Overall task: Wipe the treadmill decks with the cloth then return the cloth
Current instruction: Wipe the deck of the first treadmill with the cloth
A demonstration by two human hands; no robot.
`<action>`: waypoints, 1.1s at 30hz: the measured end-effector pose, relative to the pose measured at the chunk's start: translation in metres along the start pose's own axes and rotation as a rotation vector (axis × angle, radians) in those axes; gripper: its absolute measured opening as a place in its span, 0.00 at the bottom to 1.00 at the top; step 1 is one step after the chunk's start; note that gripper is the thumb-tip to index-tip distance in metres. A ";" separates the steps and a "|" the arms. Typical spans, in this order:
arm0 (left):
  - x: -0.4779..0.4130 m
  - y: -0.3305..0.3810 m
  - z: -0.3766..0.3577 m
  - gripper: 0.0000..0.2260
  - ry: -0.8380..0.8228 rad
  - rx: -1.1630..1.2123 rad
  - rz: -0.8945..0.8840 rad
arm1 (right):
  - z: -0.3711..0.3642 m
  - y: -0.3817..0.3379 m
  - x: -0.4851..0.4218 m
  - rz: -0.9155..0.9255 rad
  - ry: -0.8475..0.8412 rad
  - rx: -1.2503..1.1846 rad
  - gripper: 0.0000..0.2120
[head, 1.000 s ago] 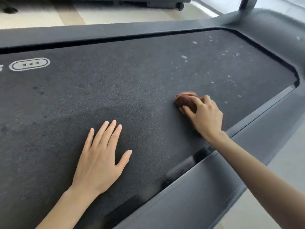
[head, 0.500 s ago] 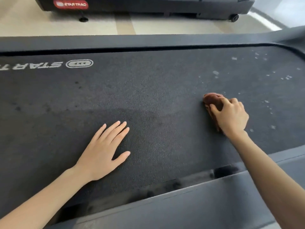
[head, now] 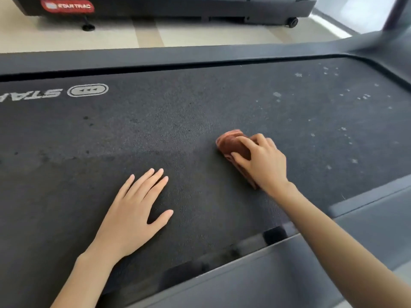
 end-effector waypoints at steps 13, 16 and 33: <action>-0.004 -0.001 -0.002 0.30 0.024 0.064 -0.006 | -0.019 -0.099 -0.007 0.000 0.074 -0.012 0.18; -0.004 -0.001 -0.002 0.31 0.028 0.061 -0.011 | -0.015 -0.128 0.009 0.148 0.057 -0.093 0.18; -0.004 0.003 0.001 0.29 0.047 0.065 -0.008 | 0.006 -0.049 0.028 -0.135 0.089 0.032 0.18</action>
Point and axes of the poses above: each hand's wrist, its own x-axis away from the middle knuckle, its own z-axis out of the back of the hand, y = z × x, the point moved 7 cm from there along -x, towards the middle knuckle, and after that the axes turned 5 degrees about -x, right-handed, at the moved point
